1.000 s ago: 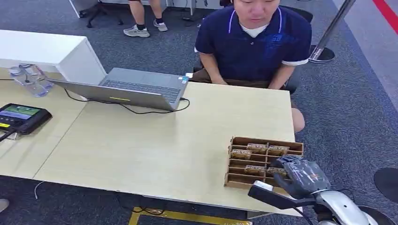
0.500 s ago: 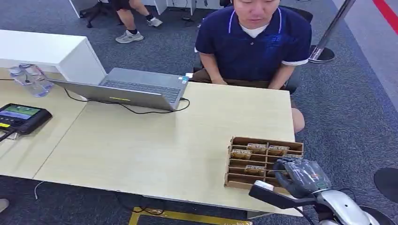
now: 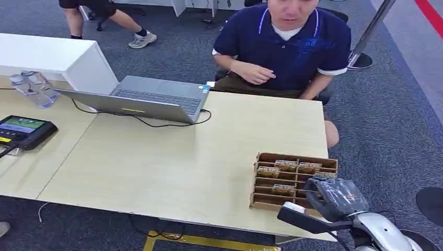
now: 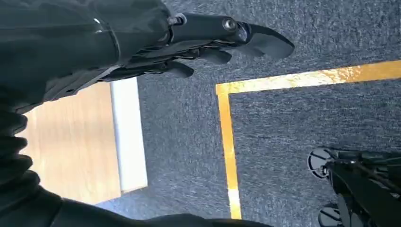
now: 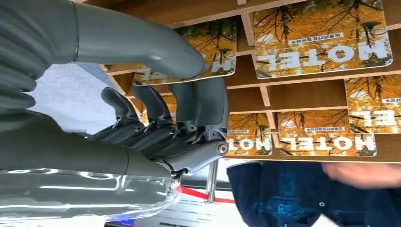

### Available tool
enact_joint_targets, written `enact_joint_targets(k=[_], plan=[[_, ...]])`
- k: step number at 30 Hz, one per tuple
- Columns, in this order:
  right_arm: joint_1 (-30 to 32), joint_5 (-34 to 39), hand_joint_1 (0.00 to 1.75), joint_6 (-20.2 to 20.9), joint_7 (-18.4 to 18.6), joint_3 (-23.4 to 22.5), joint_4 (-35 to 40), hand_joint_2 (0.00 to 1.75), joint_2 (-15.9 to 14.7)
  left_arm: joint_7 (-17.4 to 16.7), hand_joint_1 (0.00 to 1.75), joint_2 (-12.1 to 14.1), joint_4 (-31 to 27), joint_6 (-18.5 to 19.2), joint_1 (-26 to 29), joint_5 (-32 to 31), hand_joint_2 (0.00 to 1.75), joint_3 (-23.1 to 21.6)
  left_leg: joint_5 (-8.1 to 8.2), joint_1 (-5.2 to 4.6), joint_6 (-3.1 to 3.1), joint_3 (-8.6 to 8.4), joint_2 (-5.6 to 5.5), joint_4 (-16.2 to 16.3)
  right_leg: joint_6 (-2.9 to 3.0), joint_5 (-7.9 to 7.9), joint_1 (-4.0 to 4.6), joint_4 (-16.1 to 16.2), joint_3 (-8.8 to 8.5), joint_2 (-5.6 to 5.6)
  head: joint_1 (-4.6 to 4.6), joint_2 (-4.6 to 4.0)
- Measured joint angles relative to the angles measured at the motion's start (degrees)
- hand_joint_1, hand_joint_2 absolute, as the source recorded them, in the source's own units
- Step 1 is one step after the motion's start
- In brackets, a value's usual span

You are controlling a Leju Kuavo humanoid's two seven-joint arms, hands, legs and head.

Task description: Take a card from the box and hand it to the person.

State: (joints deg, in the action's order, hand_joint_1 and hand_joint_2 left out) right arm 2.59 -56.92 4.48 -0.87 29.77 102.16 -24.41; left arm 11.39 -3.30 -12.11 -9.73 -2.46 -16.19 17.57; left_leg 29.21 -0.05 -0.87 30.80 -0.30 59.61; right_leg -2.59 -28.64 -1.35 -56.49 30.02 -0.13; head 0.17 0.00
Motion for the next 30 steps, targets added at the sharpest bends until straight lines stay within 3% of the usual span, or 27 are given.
enact_joint_targets(k=[14,19,22,30], plan=[[-0.28,0.00,1.40,-0.09,0.00,-0.20,0.00,1.75,0.02,0.55,0.00,0.02,0.00,0.98,0.04,0.81,1.75,0.00,0.00,0.00,0.00,0.02,0.00,0.00,0.00,0.00,0.00,0.00,0.00,0.00,0.00,0.00],[-1.04,2.13,1.40,-0.66,-0.35,-2.58,0.20,1.75,-0.02,0.77,0.00,0.02,0.00,1.03,0.04,1.09,1.75,0.02,0.00,0.00,0.00,0.11,0.00,0.00,0.00,0.00,0.00,-0.01,-0.01,0.00,0.00,0.00],[-3.48,6.19,1.40,1.32,-1.62,-5.05,0.37,1.75,-0.20,1.07,0.00,0.02,0.00,1.25,0.04,1.11,1.75,0.04,-0.01,0.00,0.00,0.08,0.01,0.00,0.01,0.03,0.00,-0.01,-0.01,0.03,0.00,0.00],[-12.88,20.64,1.40,11.62,-6.22,-13.52,-0.48,1.75,-1.51,1.31,0.00,0.04,0.00,1.95,0.04,0.44,1.75,0.09,-0.09,0.00,-0.01,0.01,-0.02,0.02,-0.02,0.07,0.00,-0.01,0.00,-0.01,0.00,0.00]])
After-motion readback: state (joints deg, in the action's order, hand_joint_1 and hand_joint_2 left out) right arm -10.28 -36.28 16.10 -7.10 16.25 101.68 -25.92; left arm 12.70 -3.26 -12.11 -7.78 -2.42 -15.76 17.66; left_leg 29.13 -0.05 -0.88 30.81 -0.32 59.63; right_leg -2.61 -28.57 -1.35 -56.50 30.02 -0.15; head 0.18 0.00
